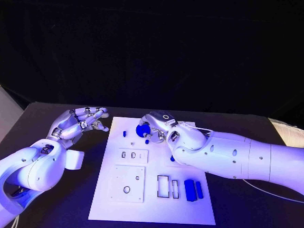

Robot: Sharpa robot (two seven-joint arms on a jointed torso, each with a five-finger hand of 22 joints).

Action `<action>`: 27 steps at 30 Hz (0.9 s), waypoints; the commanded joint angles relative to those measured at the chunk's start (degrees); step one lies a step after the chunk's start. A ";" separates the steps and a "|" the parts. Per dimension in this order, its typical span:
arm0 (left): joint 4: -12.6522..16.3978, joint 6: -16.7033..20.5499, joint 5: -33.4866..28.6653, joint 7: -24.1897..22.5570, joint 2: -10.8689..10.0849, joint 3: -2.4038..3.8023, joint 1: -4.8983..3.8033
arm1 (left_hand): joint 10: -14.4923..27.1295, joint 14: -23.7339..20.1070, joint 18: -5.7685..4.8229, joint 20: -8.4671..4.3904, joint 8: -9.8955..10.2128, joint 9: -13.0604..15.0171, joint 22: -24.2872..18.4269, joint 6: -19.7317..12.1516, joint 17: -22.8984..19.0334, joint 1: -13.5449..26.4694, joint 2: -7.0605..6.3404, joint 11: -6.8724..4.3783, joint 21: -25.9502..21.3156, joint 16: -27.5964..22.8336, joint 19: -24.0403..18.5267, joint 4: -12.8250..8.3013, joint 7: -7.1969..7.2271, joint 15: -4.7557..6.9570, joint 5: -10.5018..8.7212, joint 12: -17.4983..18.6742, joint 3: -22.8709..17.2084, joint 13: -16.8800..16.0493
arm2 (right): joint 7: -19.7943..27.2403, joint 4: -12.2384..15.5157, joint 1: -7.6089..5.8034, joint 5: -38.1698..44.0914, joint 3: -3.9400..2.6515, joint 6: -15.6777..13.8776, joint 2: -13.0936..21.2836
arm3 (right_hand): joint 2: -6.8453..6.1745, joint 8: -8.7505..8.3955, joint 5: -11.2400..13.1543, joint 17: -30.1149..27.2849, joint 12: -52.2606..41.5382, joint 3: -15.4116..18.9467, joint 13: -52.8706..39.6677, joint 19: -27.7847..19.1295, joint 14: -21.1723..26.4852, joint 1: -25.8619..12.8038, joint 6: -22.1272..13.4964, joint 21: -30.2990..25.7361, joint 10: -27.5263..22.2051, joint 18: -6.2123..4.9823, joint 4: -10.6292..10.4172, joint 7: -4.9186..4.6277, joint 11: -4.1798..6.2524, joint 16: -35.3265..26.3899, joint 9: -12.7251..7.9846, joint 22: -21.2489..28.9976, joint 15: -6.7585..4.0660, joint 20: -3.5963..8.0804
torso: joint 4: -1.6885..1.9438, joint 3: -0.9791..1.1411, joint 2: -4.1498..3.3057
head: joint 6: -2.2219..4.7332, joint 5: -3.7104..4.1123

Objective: Assemble the parts on the task board

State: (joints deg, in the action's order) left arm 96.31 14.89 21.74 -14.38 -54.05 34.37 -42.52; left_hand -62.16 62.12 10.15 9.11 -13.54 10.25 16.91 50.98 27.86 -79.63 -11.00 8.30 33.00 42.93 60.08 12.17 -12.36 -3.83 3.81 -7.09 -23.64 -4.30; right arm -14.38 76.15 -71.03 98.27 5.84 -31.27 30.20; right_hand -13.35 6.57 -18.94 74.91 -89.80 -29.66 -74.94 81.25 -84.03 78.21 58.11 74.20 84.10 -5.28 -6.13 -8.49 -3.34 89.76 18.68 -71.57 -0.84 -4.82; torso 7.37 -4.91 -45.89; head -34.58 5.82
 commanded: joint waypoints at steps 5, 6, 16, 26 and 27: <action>0.15 -0.65 -0.33 0.00 0.01 0.05 0.02 | 0.08 -0.39 0.26 0.15 -0.19 0.06 0.09 -0.17 0.04 -0.28 0.28 -0.08 0.27 0.26 -0.41 -0.31 0.20 -0.15 -0.16 -0.33 0.12 -0.08 | -0.18 -0.54 0.05 1.00 0.00 0.70 -0.34 | 0.08 0.78 0.11 15.09 -0.20 -0.42 -15.06 0.24 -5.97 -0.36 1.34 0.13 5.90 1.04 0.09 0.53 0.22 0.24 1.01 0.15 -0.31 0.12 | 0.01 0.00 -0.04 | -0.01 0.00; 0.15 -0.66 -0.32 0.02 0.00 0.05 0.02 | 0.08 -0.39 0.26 0.15 -0.19 0.06 0.09 -0.17 0.04 -0.28 0.28 -0.08 0.27 0.26 -0.41 -0.31 0.20 -0.15 -0.16 -0.33 0.12 -0.08 | -0.13 -0.62 0.05 0.96 0.00 0.78 -0.37 | 0.04 0.71 0.20 15.09 -0.20 -0.48 -15.06 0.20 -5.97 -0.48 1.22 0.07 5.90 1.03 0.12 0.48 0.18 0.24 1.00 0.20 -0.28 0.10 | 0.01 0.00 -0.04 | -0.01 0.00; 0.13 -0.71 -0.30 0.13 -0.05 0.05 0.02 | 0.15 -0.45 0.24 0.16 -0.20 0.08 0.14 -0.24 0.01 -0.27 0.34 -0.04 0.36 0.33 -0.47 -0.23 0.15 -0.18 -0.17 -0.34 0.22 -0.06 | 0.06 -1.27 0.05 0.38 0.00 1.29 -0.61 | -1.40 -1.11 1.06 14.55 1.12 0.09 -13.65 -0.40 -5.84 -3.19 -1.51 -1.06 4.74 0.81 -0.31 -0.46 -0.65 0.06 0.36 1.14 0.53 -0.57 | 0.01 0.02 0.00 | -0.07 -0.13; 0.03 -0.72 -0.29 0.21 0.06 0.05 0.02 | 0.20 -0.49 0.24 0.17 -0.19 0.08 0.16 -0.29 -0.01 -0.29 0.36 -0.02 0.40 0.35 -0.51 -0.20 0.13 -0.19 -0.17 -0.34 0.28 -0.05 | 0.11 -1.39 0.06 -0.78 0.00 1.14 -0.54 | -1.42 -2.29 1.69 14.50 2.31 1.42 -12.46 -0.64 -5.82 -5.79 -2.93 -1.72 3.71 0.68 -1.97 -0.85 -1.07 0.04 -0.02 1.55 0.95 -1.05 | -0.06 0.05 -0.06 | 0.05 -0.12; 0.01 -0.73 -0.29 0.22 0.09 0.05 0.02 | 0.21 -0.49 0.24 0.17 -0.19 0.08 0.16 -0.30 -0.01 -0.29 0.36 -0.02 0.40 0.35 -0.52 -0.20 0.12 -0.19 -0.17 -0.34 0.28 -0.05 | 0.16 -1.39 0.06 -0.97 0.00 1.13 -0.54 | -1.26 -2.52 1.82 14.42 2.48 2.08 -12.30 -0.67 -5.81 -6.81 -3.24 -1.90 3.57 0.65 -2.88 -0.91 -1.15 0.01 -0.13 1.64 1.03 -1.15 | -0.04 0.06 -0.04 | 0.06 -0.07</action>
State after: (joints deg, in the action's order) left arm 96.26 14.86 21.74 -14.07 -54.09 34.37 -42.52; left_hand -62.16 61.93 10.15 9.32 -13.54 10.24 16.99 50.98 27.86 -79.62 -11.00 8.30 33.21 42.93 59.88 12.17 -12.36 -4.02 3.81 -7.09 -23.64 -4.29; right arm -14.42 74.76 -70.99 97.84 5.85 -30.67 29.68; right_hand -14.55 4.30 -17.30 74.90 -87.70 -27.73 -74.91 80.52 -83.91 71.81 55.26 72.66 84.04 -5.28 -8.42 -9.41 -4.11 89.76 18.67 -70.03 -0.30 -5.56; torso 7.34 -4.86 -45.91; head -34.57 5.67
